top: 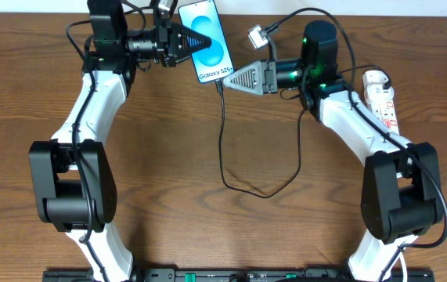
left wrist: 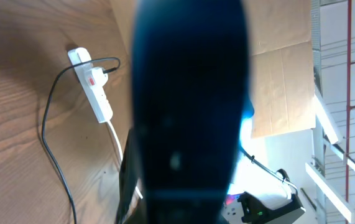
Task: Plug charger to phone and switch on socket
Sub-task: 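Open the right gripper and pull it back from the plug, then lower the phone with the left gripper and lay it flat on the table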
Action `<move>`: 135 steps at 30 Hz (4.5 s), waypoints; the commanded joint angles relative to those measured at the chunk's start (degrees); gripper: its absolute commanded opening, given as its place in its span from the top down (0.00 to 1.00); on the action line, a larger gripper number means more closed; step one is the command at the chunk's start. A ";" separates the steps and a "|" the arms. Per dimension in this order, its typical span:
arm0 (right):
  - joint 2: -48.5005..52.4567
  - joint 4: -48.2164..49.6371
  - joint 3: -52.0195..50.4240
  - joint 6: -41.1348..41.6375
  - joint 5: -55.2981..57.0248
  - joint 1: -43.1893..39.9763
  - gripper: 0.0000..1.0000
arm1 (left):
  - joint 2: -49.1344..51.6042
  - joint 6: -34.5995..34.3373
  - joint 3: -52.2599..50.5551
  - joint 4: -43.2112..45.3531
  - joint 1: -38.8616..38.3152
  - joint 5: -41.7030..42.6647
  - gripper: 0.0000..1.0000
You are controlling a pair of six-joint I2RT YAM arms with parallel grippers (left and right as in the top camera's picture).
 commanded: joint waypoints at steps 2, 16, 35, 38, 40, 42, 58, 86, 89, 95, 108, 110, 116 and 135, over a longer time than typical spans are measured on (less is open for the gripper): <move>-0.24 -0.04 0.76 -0.42 -0.83 -1.92 0.38 | -0.46 2.86 0.26 0.33 0.33 1.60 0.93; -0.24 -4.44 0.74 -4.42 -0.83 -8.00 0.27 | -0.24 6.45 -9.51 0.33 0.20 -0.70 0.93; -0.26 -33.59 0.74 -24.09 12.85 -6.47 0.27 | -0.22 14.40 -19.28 0.31 0.22 -4.87 0.93; -0.26 -33.62 0.76 -24.06 12.96 -6.40 0.27 | -0.22 14.93 -19.76 0.31 0.22 -5.42 0.92; -0.44 -33.92 0.76 -24.06 13.22 -6.40 0.26 | -0.22 15.87 -19.80 0.26 0.22 -5.44 0.93; -0.98 -35.56 0.81 -24.09 15.06 -6.40 0.26 | -0.13 16.61 -19.80 0.09 0.22 -5.46 0.93; -20.31 -57.94 0.81 -30.10 52.50 -6.40 0.28 | 7.58 18.14 -19.85 -0.33 -1.16 -10.01 0.93; -22.73 -63.54 0.79 -31.58 58.23 -6.23 0.27 | 8.48 27.50 -19.85 -25.94 -8.94 -34.99 0.93; -22.73 -63.87 0.70 -31.58 59.39 -6.03 0.27 | 8.48 28.81 -19.85 -27.56 -9.79 -36.63 0.93; -22.73 -64.41 0.70 -31.58 59.49 -6.03 0.26 | 8.48 28.96 -19.85 -27.56 -10.36 -37.09 0.92; -22.73 -64.39 0.70 -31.58 59.49 -6.03 0.24 | 8.48 28.94 -19.85 -27.58 -10.34 -39.56 0.71; -22.73 -64.39 0.70 -31.56 59.49 -6.03 0.24 | 8.48 28.94 -19.85 -27.56 -10.34 -39.56 0.69; -22.73 -64.39 0.70 -31.56 59.49 -6.03 0.23 | 8.48 28.94 -19.78 -27.61 -10.34 -39.95 0.63; -22.73 -64.43 0.70 -31.56 60.78 -6.03 0.22 | 7.65 28.96 -16.63 -35.85 -10.36 -49.72 0.42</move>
